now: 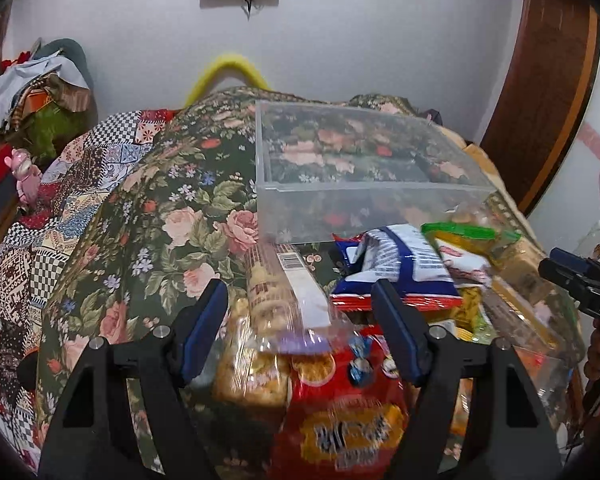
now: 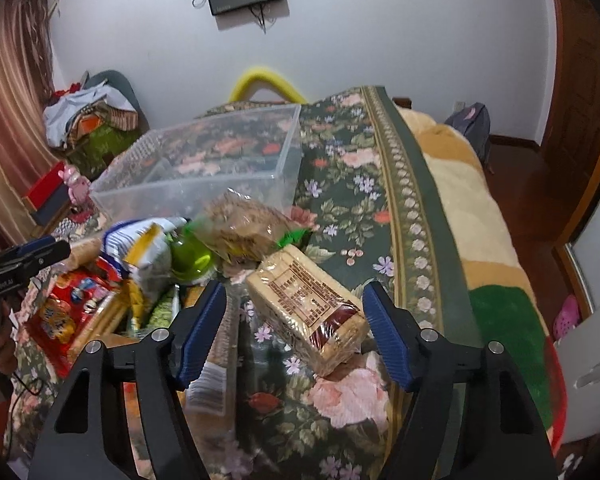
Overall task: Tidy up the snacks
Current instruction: 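Grasp the beige biscuit box with the right tool while the left tool grasps a long clear cracker pack, then carry both packs over the clear box and open both tools to drop them in, then withdraw both tools from the box back toward the snack pile, then grasp the red chip bag with the left tool while the right tool grasps the golden-wrapped bread pack, then carry both items into the clear box and open both tools, then withdraw both tools from the box toward the remaining snacks, then grasp a peanut cracker pack with the left tool while the right tool grasps the green-zip cookie bag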
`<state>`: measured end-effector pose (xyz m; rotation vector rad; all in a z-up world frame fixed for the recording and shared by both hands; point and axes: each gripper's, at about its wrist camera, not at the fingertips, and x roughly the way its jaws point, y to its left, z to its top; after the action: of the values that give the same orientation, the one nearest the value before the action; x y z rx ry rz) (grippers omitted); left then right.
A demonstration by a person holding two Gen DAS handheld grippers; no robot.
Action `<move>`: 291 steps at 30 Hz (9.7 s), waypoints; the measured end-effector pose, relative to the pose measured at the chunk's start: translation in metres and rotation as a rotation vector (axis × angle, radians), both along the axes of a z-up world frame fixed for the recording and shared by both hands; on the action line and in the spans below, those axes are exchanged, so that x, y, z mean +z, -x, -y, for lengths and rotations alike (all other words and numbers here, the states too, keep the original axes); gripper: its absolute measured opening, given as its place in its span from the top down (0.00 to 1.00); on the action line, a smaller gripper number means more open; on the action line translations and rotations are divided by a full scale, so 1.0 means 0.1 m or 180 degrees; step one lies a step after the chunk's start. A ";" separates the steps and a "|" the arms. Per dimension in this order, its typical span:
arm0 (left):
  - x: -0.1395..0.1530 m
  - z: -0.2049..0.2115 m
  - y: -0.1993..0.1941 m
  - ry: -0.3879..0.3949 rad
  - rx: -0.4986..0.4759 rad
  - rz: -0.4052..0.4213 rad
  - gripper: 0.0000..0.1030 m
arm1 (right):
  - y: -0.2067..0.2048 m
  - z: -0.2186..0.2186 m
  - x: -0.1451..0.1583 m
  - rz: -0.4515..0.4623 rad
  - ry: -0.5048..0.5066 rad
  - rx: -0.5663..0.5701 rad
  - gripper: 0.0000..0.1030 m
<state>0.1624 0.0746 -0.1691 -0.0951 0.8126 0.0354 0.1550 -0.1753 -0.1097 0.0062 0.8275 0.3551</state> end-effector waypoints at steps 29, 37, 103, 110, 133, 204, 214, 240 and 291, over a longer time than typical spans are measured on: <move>-0.01 -0.06 0.08 -0.0166 0.0019 0.0052 0.56 | -0.04 -0.01 -0.09 -0.0106 0.0067 0.0126 0.68; 0.39 -0.06 0.22 -0.0153 0.0039 0.0349 0.56 | -0.05 0.01 0.30 0.0225 0.0042 0.0073 0.68; 0.72 0.15 -1.18 -0.0112 -0.0314 0.0015 0.54 | -1.06 -0.88 0.45 0.0107 0.0232 0.0628 0.66; 0.96 0.14 -0.66 -0.0152 -0.0320 0.0210 0.39 | -0.67 -0.71 0.72 0.0289 0.0111 0.0627 0.60; -0.04 0.29 0.41 0.0008 -0.0352 -0.0459 0.33 | 0.30 -0.36 0.03 -0.0150 0.0170 0.0496 0.56; 0.78 0.26 -0.53 0.0049 -0.0243 0.0572 0.36 | -0.44 -0.67 0.59 0.0513 -0.0338 0.0567 0.67; 0.48 0.10 -1.04 0.0188 -0.0128 0.0357 0.36 | -0.94 -1.01 0.31 0.0237 -0.0292 0.0619 0.67; 0.13 0.00 -1.64 0.0213 -0.0136 -0.0048 0.36 | -1.34 -1.19 0.06 -0.0058 0.0030 0.0584 0.64; -0.55 -0.42 -0.22 0.0069 -0.0007 -0.0570 0.35 | -0.68 -0.62 -0.38 -0.0301 0.0435 0.0592 0.23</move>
<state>0.1843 0.1161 -0.2246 -0.1124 0.9920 0.0332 0.2234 -0.1133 -0.1474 -0.1834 0.9474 0.4755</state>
